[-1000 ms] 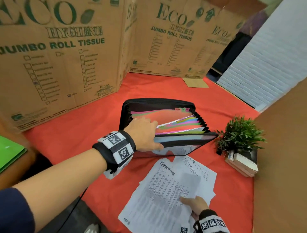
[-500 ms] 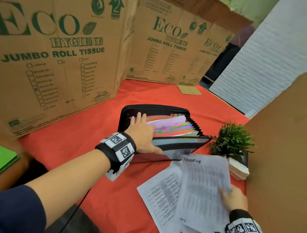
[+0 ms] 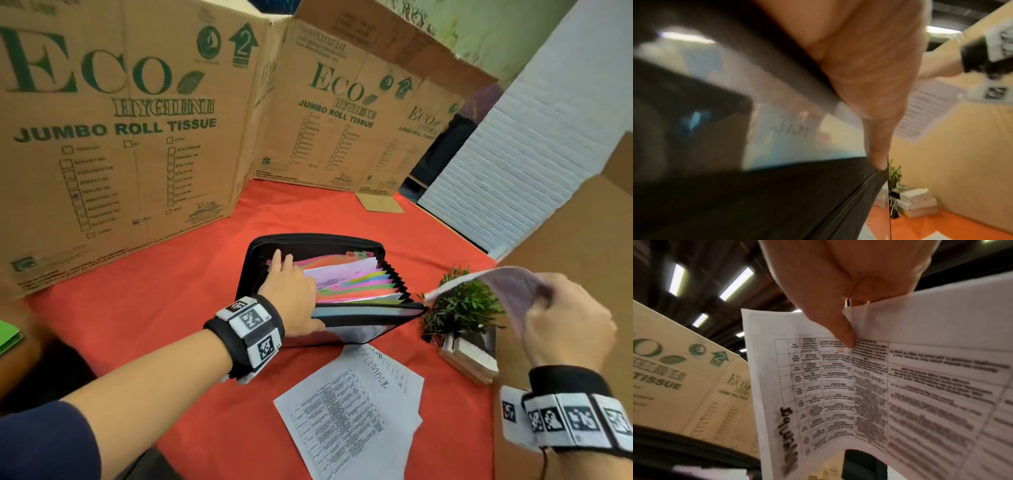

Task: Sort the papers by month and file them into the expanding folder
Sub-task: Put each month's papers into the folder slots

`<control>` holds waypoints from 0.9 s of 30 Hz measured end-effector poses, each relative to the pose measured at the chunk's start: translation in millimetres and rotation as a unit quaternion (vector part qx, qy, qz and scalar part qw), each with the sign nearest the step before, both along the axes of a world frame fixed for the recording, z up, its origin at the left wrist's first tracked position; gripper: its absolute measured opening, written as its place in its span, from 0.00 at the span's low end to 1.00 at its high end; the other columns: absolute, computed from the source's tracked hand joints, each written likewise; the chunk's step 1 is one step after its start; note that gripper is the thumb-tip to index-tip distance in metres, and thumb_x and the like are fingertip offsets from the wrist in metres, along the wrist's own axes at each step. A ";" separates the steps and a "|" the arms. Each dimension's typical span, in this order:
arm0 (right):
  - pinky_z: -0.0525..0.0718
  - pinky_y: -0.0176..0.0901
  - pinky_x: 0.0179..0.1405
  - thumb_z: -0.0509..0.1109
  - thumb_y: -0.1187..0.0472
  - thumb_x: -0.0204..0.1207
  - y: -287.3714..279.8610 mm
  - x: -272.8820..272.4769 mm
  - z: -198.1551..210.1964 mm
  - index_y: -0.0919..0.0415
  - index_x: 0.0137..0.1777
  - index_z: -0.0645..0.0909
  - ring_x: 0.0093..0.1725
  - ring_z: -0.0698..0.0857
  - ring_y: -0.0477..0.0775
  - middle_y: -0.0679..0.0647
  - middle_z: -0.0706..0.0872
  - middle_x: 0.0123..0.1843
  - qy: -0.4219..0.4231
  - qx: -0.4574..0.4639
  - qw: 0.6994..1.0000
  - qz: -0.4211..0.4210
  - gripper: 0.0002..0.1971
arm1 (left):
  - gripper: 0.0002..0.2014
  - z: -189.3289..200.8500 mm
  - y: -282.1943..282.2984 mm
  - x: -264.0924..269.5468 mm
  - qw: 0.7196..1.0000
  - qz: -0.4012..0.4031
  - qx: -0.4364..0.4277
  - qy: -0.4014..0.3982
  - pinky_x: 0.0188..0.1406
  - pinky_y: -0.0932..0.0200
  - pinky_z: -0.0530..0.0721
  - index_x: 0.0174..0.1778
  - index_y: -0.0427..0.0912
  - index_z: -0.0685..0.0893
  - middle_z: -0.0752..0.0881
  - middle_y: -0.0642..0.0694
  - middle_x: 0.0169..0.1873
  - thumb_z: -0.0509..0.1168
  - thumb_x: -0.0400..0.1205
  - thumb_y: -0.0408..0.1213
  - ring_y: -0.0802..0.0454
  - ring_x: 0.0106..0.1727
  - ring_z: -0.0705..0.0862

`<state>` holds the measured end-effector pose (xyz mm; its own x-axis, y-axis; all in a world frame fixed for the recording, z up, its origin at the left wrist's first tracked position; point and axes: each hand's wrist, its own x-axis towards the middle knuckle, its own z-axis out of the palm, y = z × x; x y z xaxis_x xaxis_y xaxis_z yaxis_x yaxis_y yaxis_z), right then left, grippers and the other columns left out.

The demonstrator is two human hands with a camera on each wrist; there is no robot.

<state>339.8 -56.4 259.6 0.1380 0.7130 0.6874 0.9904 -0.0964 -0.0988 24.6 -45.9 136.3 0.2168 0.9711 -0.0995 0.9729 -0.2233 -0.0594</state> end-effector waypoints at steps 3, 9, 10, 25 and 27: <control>0.82 0.58 0.41 0.63 0.69 0.77 10.5 -17.6 10.6 0.60 0.54 0.84 0.41 0.83 0.72 0.65 0.86 0.45 -0.023 -0.004 1.000 0.011 0.11 | 0.40 -1.1 -5.0 0.0 0.999 -0.033 0.021 0.003 0.80 0.30 0.50 0.67 0.38 0.79 0.81 0.35 0.65 0.56 0.76 0.72 0.33 0.78 0.65; 0.79 0.57 0.40 0.61 0.69 0.79 31.2 -44.1 13.5 0.60 0.56 0.84 0.42 0.82 0.71 0.63 0.86 0.49 -0.034 -0.015 0.998 0.060 0.13 | 0.35 -2.5 -13.0 1.4 0.996 -0.046 0.052 -0.061 0.73 0.40 0.67 0.64 0.40 0.78 0.78 0.40 0.59 0.60 0.76 0.69 0.40 0.62 0.76; 0.79 0.56 0.40 0.61 0.69 0.78 33.7 -48.7 13.8 0.61 0.56 0.84 0.43 0.82 0.71 0.63 0.86 0.49 -0.039 -0.014 0.997 0.069 0.13 | 0.34 -2.3 -13.2 0.8 0.994 -0.045 0.060 -0.078 0.66 0.43 0.71 0.63 0.41 0.76 0.78 0.42 0.58 0.62 0.75 0.69 0.41 0.60 0.77; 0.69 0.68 0.63 0.69 0.67 0.71 57.1 -120.7 4.8 0.57 0.48 0.81 0.53 0.78 0.63 0.56 0.81 0.47 -0.331 -0.068 0.929 0.151 0.07 | 0.29 3.1 -10.0 -2.5 0.995 -0.047 0.028 -0.080 0.50 0.47 0.72 0.56 0.47 0.79 0.84 0.42 0.51 0.62 0.74 0.69 0.40 0.54 0.83; 0.67 0.72 0.66 0.68 0.69 0.70 59.1 -138.1 -1.5 0.56 0.47 0.81 0.53 0.78 0.63 0.55 0.81 0.46 -0.352 -0.098 0.916 0.168 0.09 | 0.27 5.8 -11.8 -2.8 0.995 -0.052 0.032 -0.080 0.43 0.50 0.69 0.52 0.47 0.81 0.86 0.43 0.49 0.62 0.75 0.68 0.40 0.52 0.84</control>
